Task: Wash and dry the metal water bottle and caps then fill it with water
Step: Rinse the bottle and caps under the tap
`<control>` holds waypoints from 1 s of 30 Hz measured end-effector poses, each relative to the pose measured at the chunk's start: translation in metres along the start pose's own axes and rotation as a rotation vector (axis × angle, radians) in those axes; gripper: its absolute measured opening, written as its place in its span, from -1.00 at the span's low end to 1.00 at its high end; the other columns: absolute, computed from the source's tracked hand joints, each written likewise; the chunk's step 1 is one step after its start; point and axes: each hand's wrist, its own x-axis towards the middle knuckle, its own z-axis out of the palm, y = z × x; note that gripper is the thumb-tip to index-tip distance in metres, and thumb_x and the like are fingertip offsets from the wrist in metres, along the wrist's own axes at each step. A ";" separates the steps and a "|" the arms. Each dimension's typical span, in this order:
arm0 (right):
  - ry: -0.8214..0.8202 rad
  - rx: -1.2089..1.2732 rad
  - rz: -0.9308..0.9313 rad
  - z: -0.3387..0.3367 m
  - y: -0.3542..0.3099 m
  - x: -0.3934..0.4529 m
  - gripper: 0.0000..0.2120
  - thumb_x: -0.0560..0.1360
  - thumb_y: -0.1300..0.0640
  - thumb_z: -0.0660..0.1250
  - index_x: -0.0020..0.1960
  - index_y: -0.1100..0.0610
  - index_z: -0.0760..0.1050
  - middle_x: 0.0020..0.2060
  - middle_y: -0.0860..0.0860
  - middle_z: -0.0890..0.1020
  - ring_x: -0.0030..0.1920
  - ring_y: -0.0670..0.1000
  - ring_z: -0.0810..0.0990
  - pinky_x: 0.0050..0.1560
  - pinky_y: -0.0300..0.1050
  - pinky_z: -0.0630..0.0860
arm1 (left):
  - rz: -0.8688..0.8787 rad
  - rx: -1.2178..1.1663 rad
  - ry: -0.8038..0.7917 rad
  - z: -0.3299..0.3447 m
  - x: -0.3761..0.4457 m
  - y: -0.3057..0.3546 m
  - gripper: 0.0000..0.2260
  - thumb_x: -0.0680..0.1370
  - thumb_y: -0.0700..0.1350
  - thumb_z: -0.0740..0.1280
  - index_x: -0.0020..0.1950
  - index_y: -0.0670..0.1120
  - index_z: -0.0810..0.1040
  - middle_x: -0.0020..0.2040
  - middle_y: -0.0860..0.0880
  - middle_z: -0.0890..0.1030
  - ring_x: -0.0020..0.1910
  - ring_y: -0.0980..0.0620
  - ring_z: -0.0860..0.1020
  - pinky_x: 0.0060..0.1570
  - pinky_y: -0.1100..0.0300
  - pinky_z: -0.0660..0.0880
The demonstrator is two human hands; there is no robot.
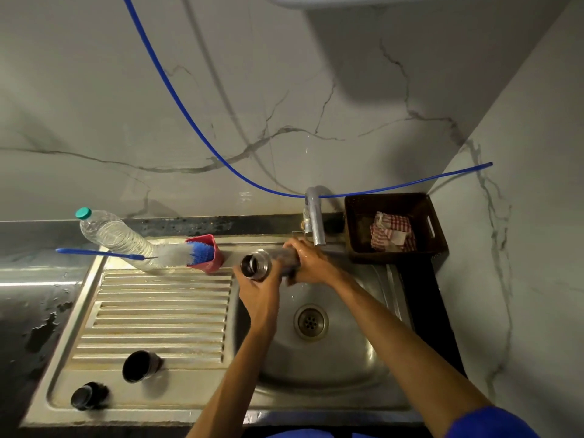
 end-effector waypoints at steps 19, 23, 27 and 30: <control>0.586 0.490 0.211 0.047 0.021 -0.069 -0.83 0.52 0.10 0.49 0.05 -0.03 0.55 -0.13 -0.18 0.66 -0.11 -0.36 0.63 -0.15 -0.47 0.50 | 0.045 0.468 -0.432 0.037 0.003 -0.023 -0.36 0.47 0.01 0.60 0.46 0.05 0.39 0.22 0.16 0.57 0.18 0.23 0.56 0.00 0.43 0.49; 0.547 0.464 0.176 0.053 0.014 -0.059 -0.52 0.31 0.09 0.62 0.17 0.01 0.54 -0.01 -0.13 0.69 -0.04 -0.17 0.67 -0.11 -0.29 0.60 | 0.038 0.331 -0.244 0.015 0.002 -0.011 -0.70 0.71 -0.05 0.27 0.44 0.00 0.40 0.24 0.04 0.59 0.11 0.25 0.56 0.02 0.39 0.49; 0.530 0.550 0.353 0.054 0.012 -0.063 -0.46 0.20 0.15 0.63 0.13 -0.01 0.54 -0.13 -0.12 0.67 -0.19 -0.16 0.65 -0.29 -0.32 0.50 | 0.048 0.258 -0.133 -0.008 0.010 -0.019 -0.79 0.74 -0.06 0.14 0.34 0.01 0.46 0.15 0.02 0.64 0.14 0.06 0.62 0.27 -0.08 0.56; 0.433 0.352 0.379 0.051 0.021 -0.071 -0.43 0.21 0.02 0.59 0.19 -0.04 0.51 -0.13 -0.09 0.65 -0.20 -0.06 0.62 -0.32 -0.29 0.42 | 0.006 0.242 -0.136 -0.020 0.014 -0.023 -0.78 0.74 -0.04 0.11 0.33 0.01 0.47 0.12 0.04 0.66 0.14 0.00 0.63 0.28 -0.11 0.55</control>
